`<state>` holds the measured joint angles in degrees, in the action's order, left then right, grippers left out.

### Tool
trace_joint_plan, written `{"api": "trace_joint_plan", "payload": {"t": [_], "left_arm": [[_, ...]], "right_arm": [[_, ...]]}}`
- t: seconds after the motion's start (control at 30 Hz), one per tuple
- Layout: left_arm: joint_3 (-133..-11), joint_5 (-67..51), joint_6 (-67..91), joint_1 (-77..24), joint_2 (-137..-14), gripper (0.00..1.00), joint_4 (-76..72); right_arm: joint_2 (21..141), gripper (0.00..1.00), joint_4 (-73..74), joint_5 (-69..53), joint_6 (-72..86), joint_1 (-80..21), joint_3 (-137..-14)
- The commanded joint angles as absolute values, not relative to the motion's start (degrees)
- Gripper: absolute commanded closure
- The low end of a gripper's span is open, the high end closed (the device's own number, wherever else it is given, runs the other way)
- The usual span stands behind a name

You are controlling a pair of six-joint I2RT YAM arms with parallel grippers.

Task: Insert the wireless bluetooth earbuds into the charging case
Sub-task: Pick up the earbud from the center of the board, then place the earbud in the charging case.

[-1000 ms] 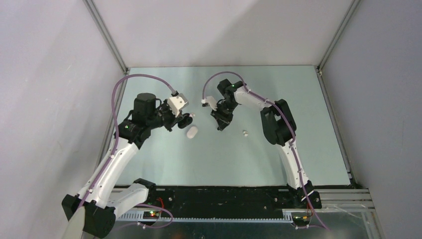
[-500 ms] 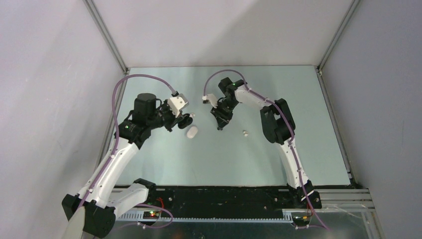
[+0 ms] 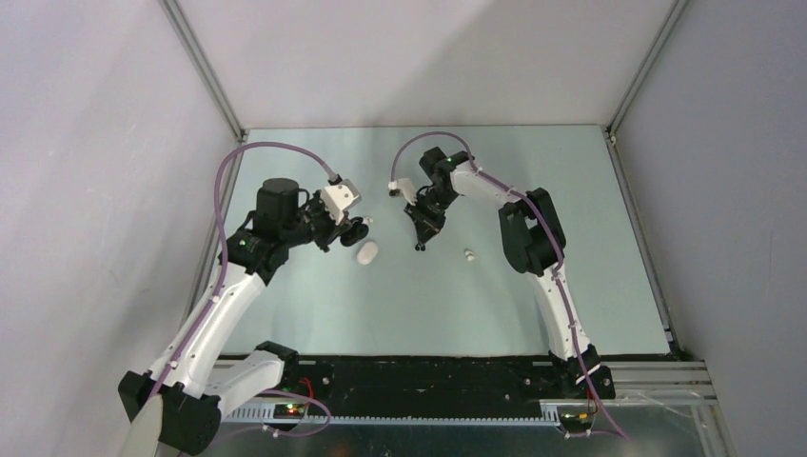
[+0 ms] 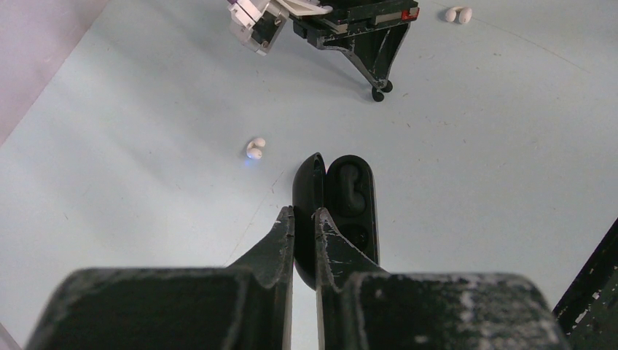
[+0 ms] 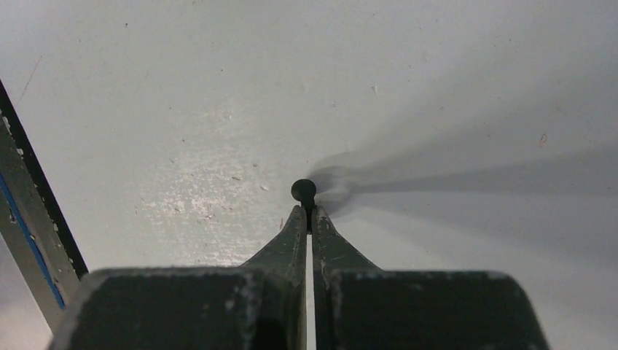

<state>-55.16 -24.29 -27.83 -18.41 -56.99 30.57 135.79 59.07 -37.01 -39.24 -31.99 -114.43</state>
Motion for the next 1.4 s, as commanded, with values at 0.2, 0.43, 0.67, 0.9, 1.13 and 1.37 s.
{"api": "trace_joint_plan", "payload": {"t": [0.2, 0.43, 0.67, 0.9, 1.13, 1.37], "left_arm": [[-58.2, -24.1, -26.4, -19.0, -58.8, 1.00, 28.5], [-64.2, -28.1, -24.4, -18.9, -66.8, 1.00, 28.5], [-69.6, -33.9, -24.0, -18.9, -73.4, 1.00, 27.3], [-71.4, -38.7, -24.5, -20.8, -74.8, 1.00, 25.3], [-70.0, -39.8, -24.5, -22.9, -73.8, 1.00, 24.1], [-71.1, -40.4, -21.4, -23.6, -73.7, 1.00, 24.1]], "right_arm": [[123.5, 1.00, 59.1, -44.2, -48.4, -31.3, -111.9], [104.7, 1.00, 54.4, -46.8, -57.0, -30.7, -99.5], [95.1, 1.00, 46.5, -47.0, -54.4, -32.7, -98.0], [92.0, 1.00, 38.0, -47.5, -54.3, -36.9, -98.0], [91.1, 1.00, 36.3, -46.6, -59.5, -39.8, -97.7], [90.4, 1.00, 36.3, -46.0, -63.9, -41.3, -96.3]]}}
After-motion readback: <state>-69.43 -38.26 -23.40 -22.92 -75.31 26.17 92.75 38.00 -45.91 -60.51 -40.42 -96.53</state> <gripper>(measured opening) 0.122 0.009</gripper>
